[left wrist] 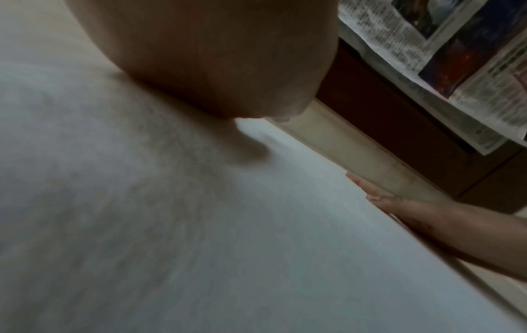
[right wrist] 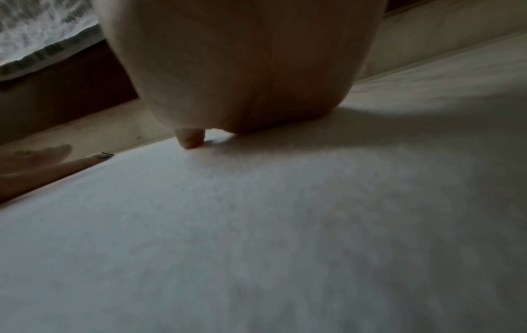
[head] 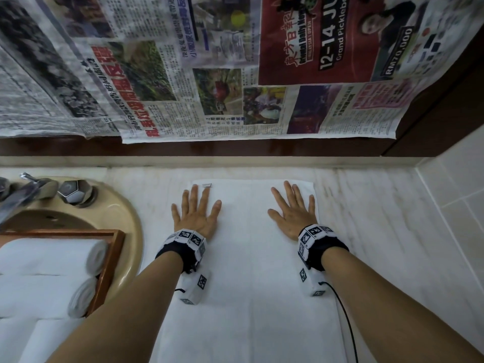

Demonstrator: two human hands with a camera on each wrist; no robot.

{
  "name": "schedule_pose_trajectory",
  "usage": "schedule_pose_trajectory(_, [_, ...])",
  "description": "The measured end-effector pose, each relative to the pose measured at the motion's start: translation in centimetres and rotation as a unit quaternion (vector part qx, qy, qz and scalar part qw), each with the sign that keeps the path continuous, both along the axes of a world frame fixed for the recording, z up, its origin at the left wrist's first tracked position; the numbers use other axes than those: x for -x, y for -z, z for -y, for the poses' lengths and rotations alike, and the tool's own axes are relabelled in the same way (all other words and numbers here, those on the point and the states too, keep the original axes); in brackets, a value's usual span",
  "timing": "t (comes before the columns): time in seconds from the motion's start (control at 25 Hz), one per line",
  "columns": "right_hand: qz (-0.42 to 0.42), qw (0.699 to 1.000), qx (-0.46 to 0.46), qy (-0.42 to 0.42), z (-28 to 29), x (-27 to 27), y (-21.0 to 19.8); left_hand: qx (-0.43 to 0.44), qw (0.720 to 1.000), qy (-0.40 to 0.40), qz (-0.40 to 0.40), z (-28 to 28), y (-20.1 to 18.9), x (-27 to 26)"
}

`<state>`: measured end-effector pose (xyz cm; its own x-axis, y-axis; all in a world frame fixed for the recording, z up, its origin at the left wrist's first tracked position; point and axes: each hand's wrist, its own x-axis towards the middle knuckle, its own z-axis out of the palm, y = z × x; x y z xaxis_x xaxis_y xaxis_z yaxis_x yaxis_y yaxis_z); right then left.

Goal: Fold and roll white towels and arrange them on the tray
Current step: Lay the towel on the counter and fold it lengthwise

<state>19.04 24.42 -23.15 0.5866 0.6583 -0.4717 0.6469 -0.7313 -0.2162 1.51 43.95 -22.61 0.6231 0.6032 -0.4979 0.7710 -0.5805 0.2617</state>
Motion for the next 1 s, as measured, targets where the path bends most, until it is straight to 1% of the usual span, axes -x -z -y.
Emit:
schedule_pose_trajectory(0.16, [0.0,1.0,-0.004,0.013,-0.1,0.1,0.2,0.005,0.999,-0.042,-0.008,0.1,-0.1,-0.4])
schedule_pose_trajectory(0.24, [-0.009,0.999,0.011,0.03,-0.5,-0.1,-0.4,0.01,0.999,-0.044,-0.012,-0.1,-0.3,-0.6])
schedule_pose_trajectory(0.32, [-0.025,0.999,0.012,0.046,-0.8,0.9,-1.7,0.013,0.999,-0.037,-0.014,0.0,-1.2,-0.4])
schedule_pose_trajectory(0.36, [-0.029,0.999,0.002,0.032,-0.8,2.2,-2.4,0.006,1.0,-0.015,-0.01,0.4,-1.8,0.0])
schedule_pose_trajectory(0.44, [-0.022,0.998,-0.03,-0.048,0.5,7.0,-2.6,0.007,0.997,0.072,0.011,3.3,-2.4,1.4])
schedule_pose_trajectory(0.52, [-0.04,0.993,-0.041,-0.106,3.1,11.2,-1.9,0.056,0.987,0.148,0.039,6.9,-2.2,3.7])
schedule_pose_trajectory(0.56, [-0.044,0.993,-0.033,-0.109,4.4,11.9,-1.4,0.074,0.983,0.163,0.042,8.0,-1.8,5.2])
schedule_pose_trajectory(0.6, [-0.035,0.995,-0.022,-0.094,5.6,11.3,-0.9,0.068,0.984,0.158,0.037,8.1,-1.2,6.6])
schedule_pose_trajectory(0.64, [-0.021,0.998,-0.012,-0.063,6.5,10.0,-0.3,0.047,0.989,0.136,0.035,7.5,-0.5,7.8])
schedule_pose_trajectory(0.68, [-0.014,1.0,-0.003,-0.016,7.5,8.5,-0.1,0.027,0.994,0.097,0.033,6.4,0.0,8.8])
schedule_pose_trajectory(0.76, [-0.009,0.995,0.024,0.098,9.0,6.3,-0.5,0.028,0.999,0.002,0.026,4.5,0.1,10.1])
schedule_pose_trajectory(0.8, [-0.004,0.992,0.035,0.12,9.5,6.6,-0.8,0.032,0.999,-0.009,0.029,4.5,-0.1,10.4])
schedule_pose_trajectory(0.84, [0.005,0.995,0.028,0.099,9.6,7.9,-1.1,0.024,0.999,0.014,0.046,5.2,-0.4,10.4])
schedule_pose_trajectory(0.92, [-0.003,0.999,-0.022,-0.033,9.4,11.8,-1.5,0.013,0.99,0.109,0.085,7.7,-0.6,10.3])
schedule_pose_trajectory(0.96, [-0.016,0.994,-0.04,-0.097,9.2,13.3,-1.4,0.02,0.985,0.141,0.093,8.7,-0.5,10.1])
schedule_pose_trajectory(1.0, [-0.025,0.989,-0.045,-0.136,9.2,14.1,-1.1,0.026,0.985,0.143,0.09,9.5,-0.2,10.0])
